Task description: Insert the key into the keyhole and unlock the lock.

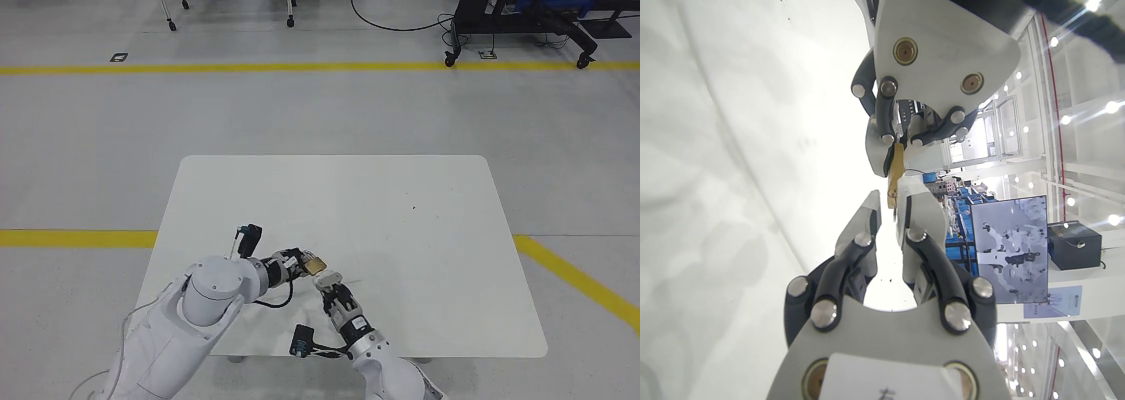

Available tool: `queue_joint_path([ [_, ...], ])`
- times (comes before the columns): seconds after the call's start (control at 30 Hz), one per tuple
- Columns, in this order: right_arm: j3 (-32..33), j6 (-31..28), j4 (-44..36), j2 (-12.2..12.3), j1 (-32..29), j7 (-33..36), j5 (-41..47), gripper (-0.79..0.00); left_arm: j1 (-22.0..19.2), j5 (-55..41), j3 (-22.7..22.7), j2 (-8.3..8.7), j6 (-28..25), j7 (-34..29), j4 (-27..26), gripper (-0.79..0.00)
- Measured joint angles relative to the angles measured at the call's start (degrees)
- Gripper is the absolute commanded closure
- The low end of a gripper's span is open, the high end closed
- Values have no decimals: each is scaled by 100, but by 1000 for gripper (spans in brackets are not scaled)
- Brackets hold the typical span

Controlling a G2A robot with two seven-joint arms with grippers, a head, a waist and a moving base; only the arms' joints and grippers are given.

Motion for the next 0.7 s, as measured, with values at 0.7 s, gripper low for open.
queue_joint_path([
  [0.7,1196,-2128,-462,304,-289,-2978,2311,-785,247,17,-383,111,-3020,-1486,970,0],
])
